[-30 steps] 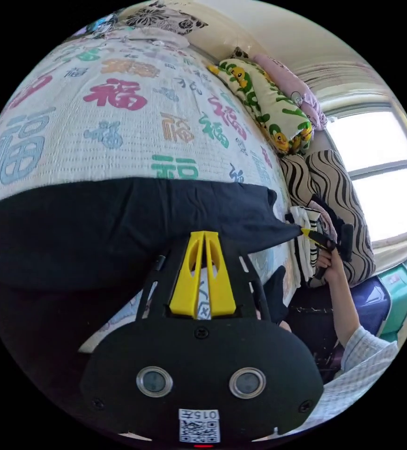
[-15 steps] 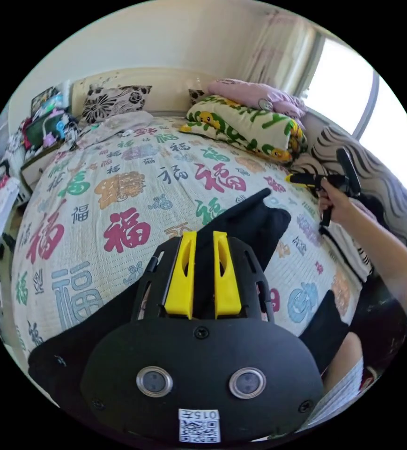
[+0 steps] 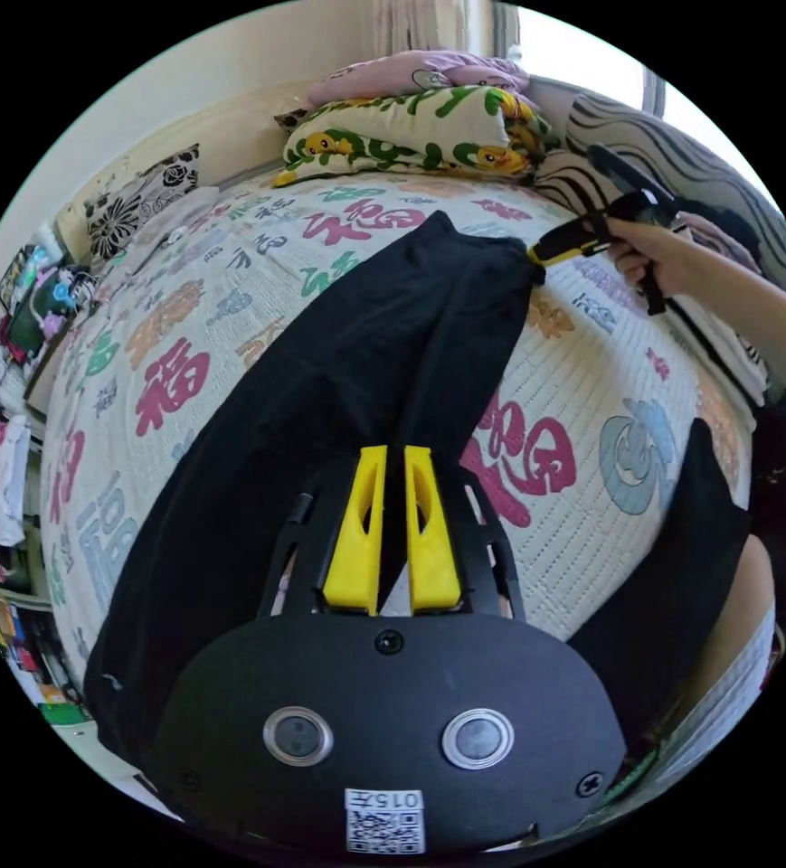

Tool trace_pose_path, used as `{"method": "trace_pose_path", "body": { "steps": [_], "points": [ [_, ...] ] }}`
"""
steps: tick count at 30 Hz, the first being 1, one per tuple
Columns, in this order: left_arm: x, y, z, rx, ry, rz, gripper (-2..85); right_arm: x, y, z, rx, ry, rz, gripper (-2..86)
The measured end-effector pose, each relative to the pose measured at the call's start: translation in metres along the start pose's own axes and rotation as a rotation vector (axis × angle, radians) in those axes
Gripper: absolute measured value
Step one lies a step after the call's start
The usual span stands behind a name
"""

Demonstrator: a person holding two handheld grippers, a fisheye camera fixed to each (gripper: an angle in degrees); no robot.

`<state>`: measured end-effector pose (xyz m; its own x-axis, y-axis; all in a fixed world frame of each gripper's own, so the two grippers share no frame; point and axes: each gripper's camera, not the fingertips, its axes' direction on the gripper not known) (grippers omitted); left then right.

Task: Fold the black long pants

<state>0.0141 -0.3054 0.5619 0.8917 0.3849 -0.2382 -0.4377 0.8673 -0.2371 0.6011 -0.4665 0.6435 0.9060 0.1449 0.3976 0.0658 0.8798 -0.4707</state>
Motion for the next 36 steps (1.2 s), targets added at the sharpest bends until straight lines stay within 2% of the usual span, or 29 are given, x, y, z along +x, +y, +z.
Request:
{"method": "trace_pose_path", "body": {
  "steps": [2, 5, 8, 10, 13, 15, 19, 23, 28, 32, 36],
  "points": [
    [0.009, -0.003, -0.005, 0.022, 0.028, -0.002, 0.0, 0.015, 0.013, -0.019, -0.003, 0.032, 0.028, -0.3],
    [0.028, -0.001, -0.022, 0.088, 0.099, 0.010, -0.5, 0.048, 0.040, -0.051, 0.014, -0.072, 0.113, -0.8],
    [0.049, 0.002, -0.024, 0.097, 0.174, 0.064, -0.3, 0.065, 0.064, -0.057, -0.012, -0.079, 0.154, -0.8],
    [0.073, -0.001, -0.005, -0.013, 0.095, 0.125, 0.8, 0.067, 0.070, -0.046, -0.048, -0.061, 0.164, -0.8],
    [0.103, -0.004, 0.000, -0.054, -0.087, 0.234, 3.2, 0.070, 0.073, -0.031, -0.080, 0.073, 0.213, -0.4],
    [0.114, -0.009, -0.002, -0.079, -0.132, 0.264, 5.4, 0.071, 0.073, -0.035, -0.044, 0.062, 0.237, 0.1],
    [0.110, -0.019, -0.026, -0.006, -0.083, 0.205, 7.6, 0.052, 0.059, -0.050, 0.059, 0.066, 0.191, 4.3],
    [0.103, -0.035, -0.046, 0.073, -0.074, 0.189, 8.2, 0.019, 0.033, -0.043, 0.009, 0.103, 0.097, 8.5],
    [0.072, -0.099, -0.044, 0.135, 0.121, 0.164, 8.3, 0.010, 0.046, -0.028, -0.028, 0.151, 0.053, 8.8],
    [0.103, -0.157, -0.012, 0.088, 0.104, 0.250, 8.3, 0.016, 0.061, -0.007, -0.069, 0.120, 0.056, 8.4],
    [0.170, -0.205, 0.052, 0.001, -0.048, 0.356, 7.9, 0.020, 0.070, -0.007, -0.013, 0.086, 0.053, 5.7]
  ]
}}
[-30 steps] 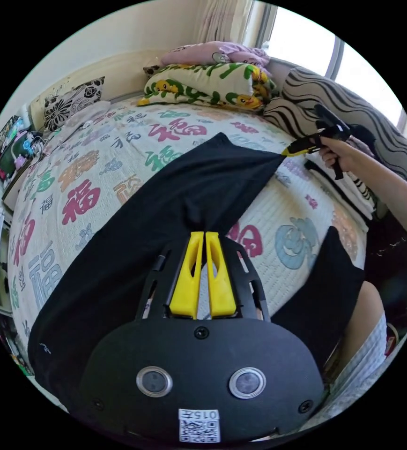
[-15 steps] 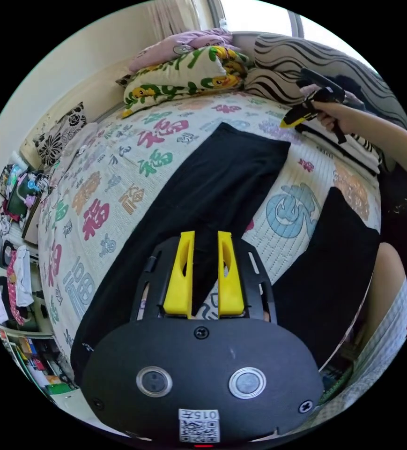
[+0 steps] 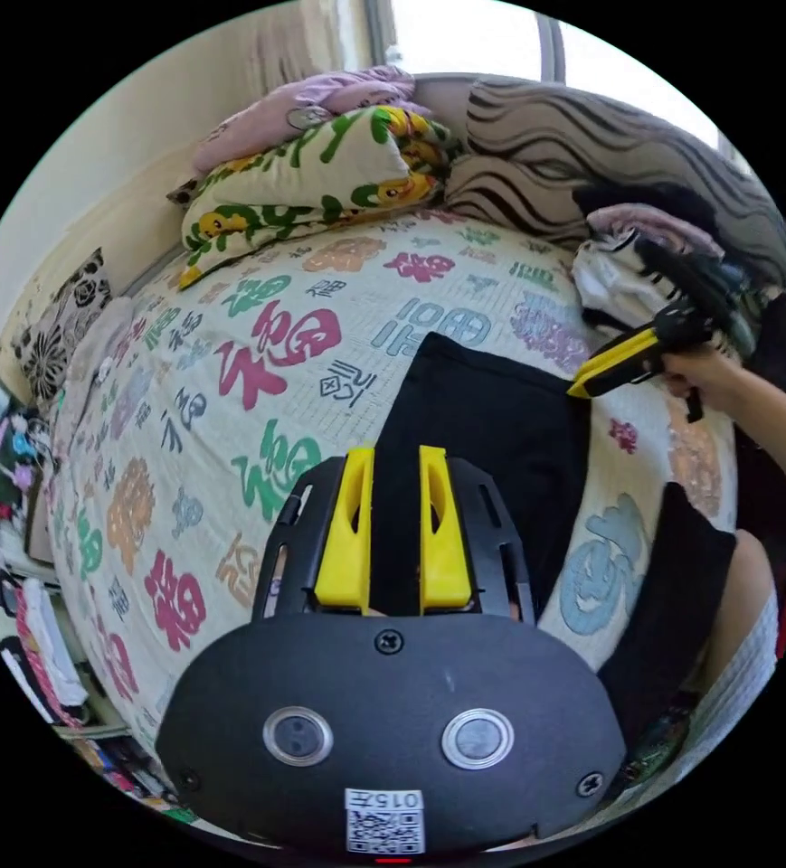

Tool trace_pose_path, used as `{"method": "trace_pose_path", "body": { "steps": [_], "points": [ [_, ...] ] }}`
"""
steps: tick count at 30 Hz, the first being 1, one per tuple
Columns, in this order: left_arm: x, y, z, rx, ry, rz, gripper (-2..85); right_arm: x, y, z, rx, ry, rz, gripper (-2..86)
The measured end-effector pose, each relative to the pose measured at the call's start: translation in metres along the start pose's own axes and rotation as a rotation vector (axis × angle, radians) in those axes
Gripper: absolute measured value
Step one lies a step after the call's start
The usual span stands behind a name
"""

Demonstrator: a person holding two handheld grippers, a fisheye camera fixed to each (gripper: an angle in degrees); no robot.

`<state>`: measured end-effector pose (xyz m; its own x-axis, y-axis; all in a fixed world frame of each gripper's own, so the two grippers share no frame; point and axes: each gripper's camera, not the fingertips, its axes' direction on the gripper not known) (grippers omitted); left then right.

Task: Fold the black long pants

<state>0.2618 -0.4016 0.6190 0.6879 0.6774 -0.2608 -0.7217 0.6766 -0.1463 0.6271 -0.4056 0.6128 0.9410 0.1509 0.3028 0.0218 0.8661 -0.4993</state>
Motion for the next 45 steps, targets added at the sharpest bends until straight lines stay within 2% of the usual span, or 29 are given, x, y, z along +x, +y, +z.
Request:
{"method": "trace_pose_path", "body": {
  "steps": [2, 9, 19, 23, 27, 31, 33, 35, 37, 41, 42, 45],
  "points": [
    [0.019, -0.018, 0.022, -0.040, -0.033, 0.015, 7.5, 0.003, 0.006, -0.001, 0.013, -0.061, -0.017, 1.1],
    [0.074, -0.036, 0.046, -0.064, -0.148, 0.125, -0.1, -0.005, 0.021, -0.004, 0.045, -0.040, -0.079, -0.7],
    [0.097, -0.051, 0.031, 0.021, -0.134, 0.124, -0.8, -0.022, 0.033, -0.010, 0.024, 0.000, -0.106, -0.8],
    [0.104, -0.052, 0.044, -0.055, -0.083, 0.099, -0.4, -0.029, 0.037, -0.004, -0.004, 0.003, -0.111, -0.7],
    [0.106, -0.053, 0.044, -0.055, -0.007, 0.051, -0.5, -0.034, 0.041, -0.007, -0.003, 0.003, -0.106, -0.7],
    [0.113, -0.057, 0.020, 0.067, -0.006, -0.015, -0.8, -0.044, 0.046, -0.016, 0.016, 0.041, -0.110, -0.7],
    [0.124, -0.061, 0.024, 0.014, -0.018, 0.007, -0.6, -0.048, 0.047, -0.013, 0.001, 0.059, -0.101, -0.5],
    [0.141, -0.059, 0.029, -0.061, -0.168, 0.052, -0.2, -0.054, 0.048, -0.002, -0.045, 0.096, -0.098, 0.3],
    [0.167, -0.043, 0.016, -0.035, -0.389, 0.137, 1.4, -0.057, 0.051, -0.005, -0.032, 0.098, -0.077, 1.7],
    [0.193, 0.002, -0.023, 0.034, -0.510, 0.239, 3.7, -0.068, 0.069, -0.019, -0.025, 0.144, -0.056, 3.5],
    [0.201, 0.021, -0.038, 0.061, -0.588, 0.265, 4.5, -0.069, 0.073, -0.021, -0.026, 0.141, -0.052, 3.7],
    [0.215, 0.075, -0.076, 0.075, -0.673, 0.307, 5.7, -0.077, 0.095, -0.028, -0.030, 0.110, -0.018, 4.8]
  ]
}}
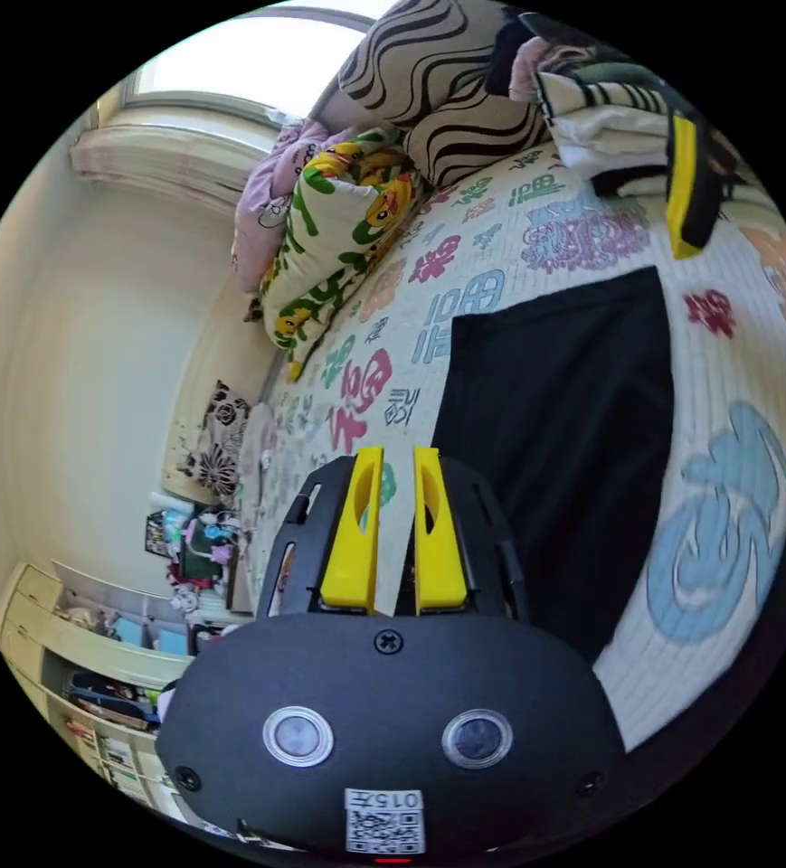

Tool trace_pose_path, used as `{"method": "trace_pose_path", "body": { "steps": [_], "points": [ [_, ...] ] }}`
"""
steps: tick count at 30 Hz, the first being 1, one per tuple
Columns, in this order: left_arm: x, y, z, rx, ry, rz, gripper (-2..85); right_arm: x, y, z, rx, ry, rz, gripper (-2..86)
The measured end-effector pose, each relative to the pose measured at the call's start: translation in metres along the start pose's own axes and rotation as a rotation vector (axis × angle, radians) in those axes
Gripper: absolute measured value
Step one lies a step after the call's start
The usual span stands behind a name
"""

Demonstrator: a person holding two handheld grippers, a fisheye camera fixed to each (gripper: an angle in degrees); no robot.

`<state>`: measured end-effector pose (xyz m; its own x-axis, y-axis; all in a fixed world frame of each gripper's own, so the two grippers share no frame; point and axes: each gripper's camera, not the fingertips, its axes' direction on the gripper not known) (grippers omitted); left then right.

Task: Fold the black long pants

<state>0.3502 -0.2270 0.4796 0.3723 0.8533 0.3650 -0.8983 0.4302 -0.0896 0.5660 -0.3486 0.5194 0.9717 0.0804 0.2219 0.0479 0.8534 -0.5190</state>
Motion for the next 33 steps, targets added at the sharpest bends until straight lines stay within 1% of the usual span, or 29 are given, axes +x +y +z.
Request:
{"method": "trace_pose_path", "body": {
  "steps": [2, 6, 11, 13, 16, 18, 22, 26, 28, 30, 33],
  "points": [
    [0.001, 0.032, -0.023, -0.035, -0.017, 0.027, 6.3, -0.012, 0.021, -0.004, -0.008, -0.025, 0.015, 5.3],
    [0.005, 0.118, -0.069, -0.167, -0.039, 0.058, 6.7, -0.045, 0.061, -0.003, -0.050, -0.050, -0.004, 6.0],
    [0.016, 0.222, -0.114, -0.327, -0.035, 0.094, 6.5, -0.076, 0.123, 0.020, -0.174, -0.015, 0.031, 6.7],
    [0.023, 0.267, -0.131, -0.400, 0.019, 0.105, 6.5, -0.080, 0.135, 0.029, -0.195, 0.015, 0.055, 6.7],
    [0.036, 0.307, -0.143, -0.466, 0.040, 0.138, 6.2, -0.082, 0.138, 0.034, -0.191, 0.032, 0.105, 6.1],
    [0.041, 0.325, -0.144, -0.491, 0.076, 0.121, 5.6, -0.087, 0.136, 0.036, -0.217, 0.056, 0.090, 5.4],
    [0.046, 0.363, -0.130, -0.569, 0.189, 0.062, 1.5, -0.103, 0.136, 0.035, -0.257, 0.103, 0.009, 0.8],
    [0.033, 0.386, -0.133, -0.556, 0.210, -0.011, 0.0, -0.103, 0.141, 0.025, -0.252, 0.145, 0.004, -0.6],
    [0.007, 0.399, -0.138, -0.507, 0.276, -0.145, -0.2, -0.100, 0.144, 0.021, -0.243, 0.166, 0.009, -0.8],
    [-0.004, 0.405, -0.139, -0.481, 0.304, -0.193, -0.2, -0.097, 0.148, 0.022, -0.240, 0.174, 0.018, -0.7],
    [-0.010, 0.424, -0.129, -0.511, 0.338, -0.224, 0.2, -0.094, 0.157, 0.029, -0.247, 0.153, 0.041, 0.2]
  ]
}}
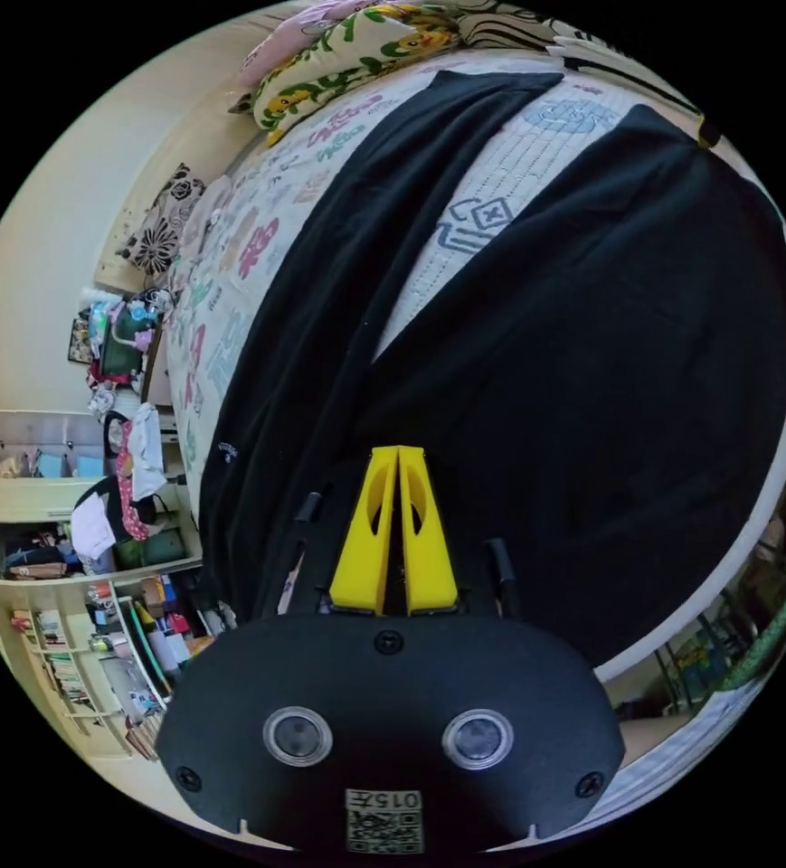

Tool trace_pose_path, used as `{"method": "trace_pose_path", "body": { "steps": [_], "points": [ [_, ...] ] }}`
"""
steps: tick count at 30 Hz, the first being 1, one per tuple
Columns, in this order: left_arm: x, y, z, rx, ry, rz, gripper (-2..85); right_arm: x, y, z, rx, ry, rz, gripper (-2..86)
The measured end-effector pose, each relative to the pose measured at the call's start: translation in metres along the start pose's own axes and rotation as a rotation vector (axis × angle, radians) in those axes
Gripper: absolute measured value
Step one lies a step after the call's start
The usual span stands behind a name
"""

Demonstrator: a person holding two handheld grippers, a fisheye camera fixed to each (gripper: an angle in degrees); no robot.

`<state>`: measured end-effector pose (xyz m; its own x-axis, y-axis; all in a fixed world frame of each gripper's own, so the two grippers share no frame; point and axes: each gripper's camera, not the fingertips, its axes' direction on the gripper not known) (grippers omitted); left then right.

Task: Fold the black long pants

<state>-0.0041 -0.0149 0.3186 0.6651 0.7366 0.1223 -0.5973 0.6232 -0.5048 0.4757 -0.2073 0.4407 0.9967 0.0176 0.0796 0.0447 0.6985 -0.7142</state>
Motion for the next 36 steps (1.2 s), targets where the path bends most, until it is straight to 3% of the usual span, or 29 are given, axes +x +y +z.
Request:
{"method": "trace_pose_path", "body": {
  "steps": [5, 12, 15, 18, 22, 26, 29, 36],
  "points": [
    [-0.074, 0.087, -0.016, 0.037, 0.120, -0.279, 3.5, 0.034, 0.044, -0.012, 0.075, -0.097, 0.141, 5.0],
    [-0.221, 0.383, 0.010, -0.106, 0.120, -1.233, 7.7, 0.072, 0.118, 0.005, 0.083, -0.283, 0.255, 8.1],
    [-0.240, 0.464, 0.050, -0.096, 0.297, -1.467, 8.1, 0.067, 0.123, 0.018, 0.095, -0.403, 0.251, 6.1],
    [-0.246, 0.490, 0.079, -0.103, 0.392, -1.506, 7.0, 0.055, 0.116, 0.029, 0.080, -0.469, 0.238, 2.2],
    [-0.255, 0.535, 0.078, -0.017, 0.436, -1.555, 2.7, 0.047, 0.117, 0.031, 0.035, -0.367, 0.213, -0.6],
    [-0.258, 0.571, 0.058, -0.010, 0.374, -1.499, 1.6, 0.060, 0.137, 0.022, 0.006, -0.182, 0.214, -0.9],
    [-0.255, 0.588, 0.058, -0.023, 0.363, -1.464, 1.6, 0.079, 0.153, 0.025, 0.028, -0.284, 0.267, -0.8],
    [-0.263, 0.602, 0.061, -0.124, 0.280, -1.384, 5.7, 0.090, 0.173, 0.031, 0.044, -0.194, 0.347, 4.7]
  ]
}}
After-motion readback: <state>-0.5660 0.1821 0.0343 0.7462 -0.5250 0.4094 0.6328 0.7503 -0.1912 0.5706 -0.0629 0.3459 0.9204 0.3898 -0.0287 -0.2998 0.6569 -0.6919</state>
